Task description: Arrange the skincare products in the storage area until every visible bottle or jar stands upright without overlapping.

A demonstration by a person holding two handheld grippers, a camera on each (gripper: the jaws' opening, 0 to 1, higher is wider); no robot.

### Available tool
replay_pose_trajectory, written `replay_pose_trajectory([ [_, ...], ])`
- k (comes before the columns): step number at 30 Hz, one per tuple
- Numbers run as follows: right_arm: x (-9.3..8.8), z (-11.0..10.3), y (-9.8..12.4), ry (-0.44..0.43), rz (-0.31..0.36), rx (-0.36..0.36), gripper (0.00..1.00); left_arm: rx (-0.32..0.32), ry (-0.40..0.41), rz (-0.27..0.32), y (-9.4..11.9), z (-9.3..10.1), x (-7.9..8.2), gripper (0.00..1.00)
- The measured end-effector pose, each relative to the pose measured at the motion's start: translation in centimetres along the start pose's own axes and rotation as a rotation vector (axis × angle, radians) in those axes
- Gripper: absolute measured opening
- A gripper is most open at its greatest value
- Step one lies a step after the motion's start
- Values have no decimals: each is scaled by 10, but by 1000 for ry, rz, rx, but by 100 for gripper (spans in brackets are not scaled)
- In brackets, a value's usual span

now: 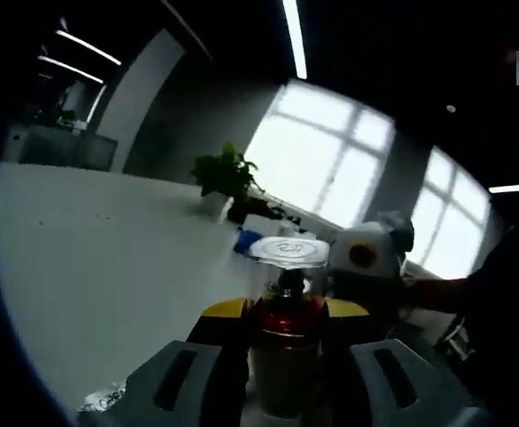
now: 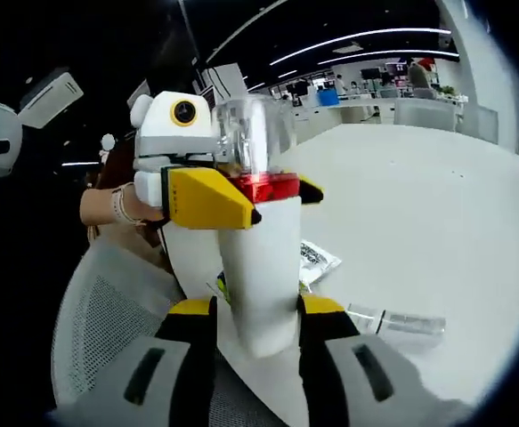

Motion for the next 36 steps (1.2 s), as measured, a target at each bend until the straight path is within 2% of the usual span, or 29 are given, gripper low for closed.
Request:
replay_pose_trajectory([
  [5,-2,14,17,-22,10,-55,36,7,-9,-44,-8,-2,-13,27],
  [8,-5,15,26,-45,9,-49,40,18,-17,-78,-13,-3,-21,27],
  [11,-4,23,39,-64,29,-88,40,23,-35,-108,-16,-3,-28,27],
  [14,9,28,48,-90,80,-110,41,25,-44,-120,-19,-4,-33,27],
  [18,39,30,54,-145,199,-128,43,49,-71,-137,-21,-7,-37,27],
  [21,53,31,52,-178,260,-143,43,60,-101,-142,-22,-7,-39,27],
  [25,55,26,37,-162,265,-148,50,68,-123,-155,-23,-5,-41,27],
  [31,53,24,17,-175,274,-166,42,90,-156,-182,-25,-6,-49,27],
  [34,49,32,15,-149,261,-187,38,94,-174,-179,-26,-5,-49,27],
  [36,50,32,15,-165,268,-178,37,101,-177,-171,-27,-7,-48,27],
])
Point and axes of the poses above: the point that each gripper's makers call its tool centre point, and the gripper's own axes: y roughly backward along the fingers, z roughly to its right, x roughly out of its top, the point moved 2 cm from there along y, roughly backward along the fingers, and after that the axes turned 12 degrees about -x, right-handed, at the moved point
